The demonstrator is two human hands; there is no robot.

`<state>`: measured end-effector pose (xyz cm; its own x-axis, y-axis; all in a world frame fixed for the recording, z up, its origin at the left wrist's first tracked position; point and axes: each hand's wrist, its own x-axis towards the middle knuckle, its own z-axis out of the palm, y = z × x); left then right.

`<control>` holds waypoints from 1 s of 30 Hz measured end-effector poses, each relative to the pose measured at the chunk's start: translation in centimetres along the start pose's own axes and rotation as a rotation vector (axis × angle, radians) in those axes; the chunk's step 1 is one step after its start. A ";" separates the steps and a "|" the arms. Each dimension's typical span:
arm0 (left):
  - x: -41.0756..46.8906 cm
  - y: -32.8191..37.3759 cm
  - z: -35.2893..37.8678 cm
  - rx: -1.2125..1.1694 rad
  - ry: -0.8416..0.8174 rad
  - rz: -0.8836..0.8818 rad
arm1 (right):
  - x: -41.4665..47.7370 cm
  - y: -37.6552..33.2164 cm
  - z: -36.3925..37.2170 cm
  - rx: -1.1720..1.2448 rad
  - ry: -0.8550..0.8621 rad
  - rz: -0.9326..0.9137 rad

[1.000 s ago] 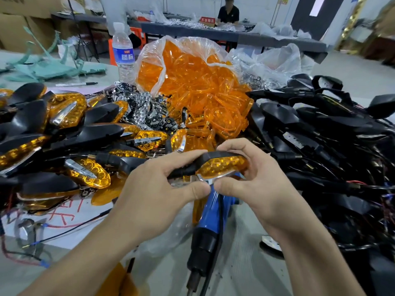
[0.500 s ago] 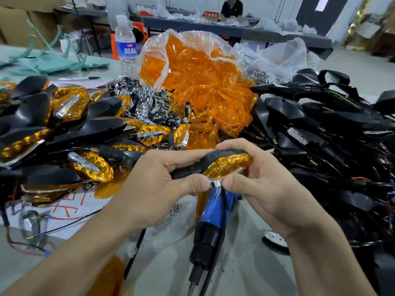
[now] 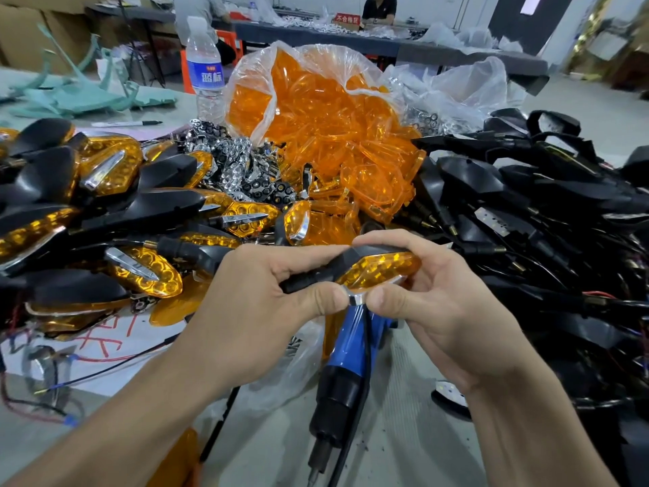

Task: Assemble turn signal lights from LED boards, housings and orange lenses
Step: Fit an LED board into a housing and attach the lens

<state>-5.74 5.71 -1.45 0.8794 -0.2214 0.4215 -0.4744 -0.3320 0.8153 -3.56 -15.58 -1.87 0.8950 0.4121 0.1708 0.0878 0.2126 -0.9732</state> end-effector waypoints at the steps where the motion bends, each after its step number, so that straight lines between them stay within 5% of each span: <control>1: -0.1 -0.1 0.0 0.022 0.000 0.002 | 0.0 0.1 -0.1 -0.005 0.012 -0.007; 19: -0.3 0.6 0.1 0.065 -0.018 0.061 | 0.2 0.4 0.6 0.045 0.108 -0.015; 30: 0.6 0.4 0.1 -0.461 -0.096 -0.367 | 0.1 -0.4 1.7 -0.082 0.305 0.045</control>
<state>-5.44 5.34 -0.90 0.9648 -0.2565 0.0588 -0.0541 0.0255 0.9982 -4.24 -14.10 -1.19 0.9875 0.1322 0.0856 0.0694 0.1229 -0.9900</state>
